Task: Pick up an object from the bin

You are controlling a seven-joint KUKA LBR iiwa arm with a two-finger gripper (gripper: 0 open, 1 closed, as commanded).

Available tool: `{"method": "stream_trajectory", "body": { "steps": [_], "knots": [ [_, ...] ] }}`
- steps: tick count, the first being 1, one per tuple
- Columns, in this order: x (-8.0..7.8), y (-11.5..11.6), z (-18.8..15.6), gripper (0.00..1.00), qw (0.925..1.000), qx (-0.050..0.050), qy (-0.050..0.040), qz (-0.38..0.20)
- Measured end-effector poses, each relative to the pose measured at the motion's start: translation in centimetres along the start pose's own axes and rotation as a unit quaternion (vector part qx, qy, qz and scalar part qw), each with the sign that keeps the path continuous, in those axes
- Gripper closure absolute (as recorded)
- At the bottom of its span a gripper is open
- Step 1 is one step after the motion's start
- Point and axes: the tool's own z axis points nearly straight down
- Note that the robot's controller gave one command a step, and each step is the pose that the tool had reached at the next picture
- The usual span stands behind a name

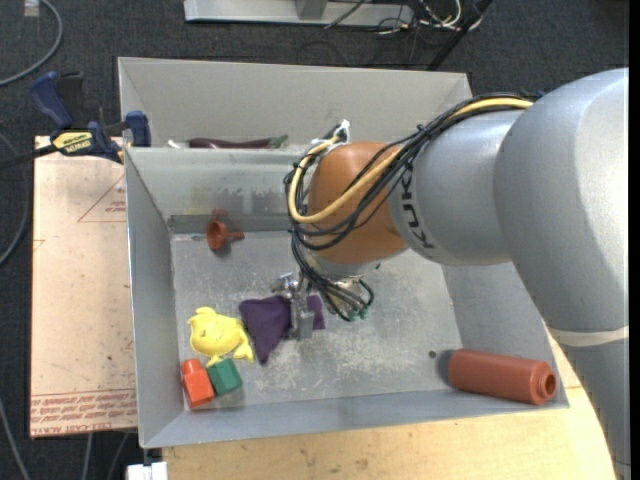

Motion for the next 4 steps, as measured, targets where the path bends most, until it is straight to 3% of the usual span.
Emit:
{"method": "stream_trajectory", "body": {
  "steps": [4],
  "knots": [
    [0.0,0.1,-4.2,1.0,1.0,0.0,0.0009,0.0]
  ]
}}
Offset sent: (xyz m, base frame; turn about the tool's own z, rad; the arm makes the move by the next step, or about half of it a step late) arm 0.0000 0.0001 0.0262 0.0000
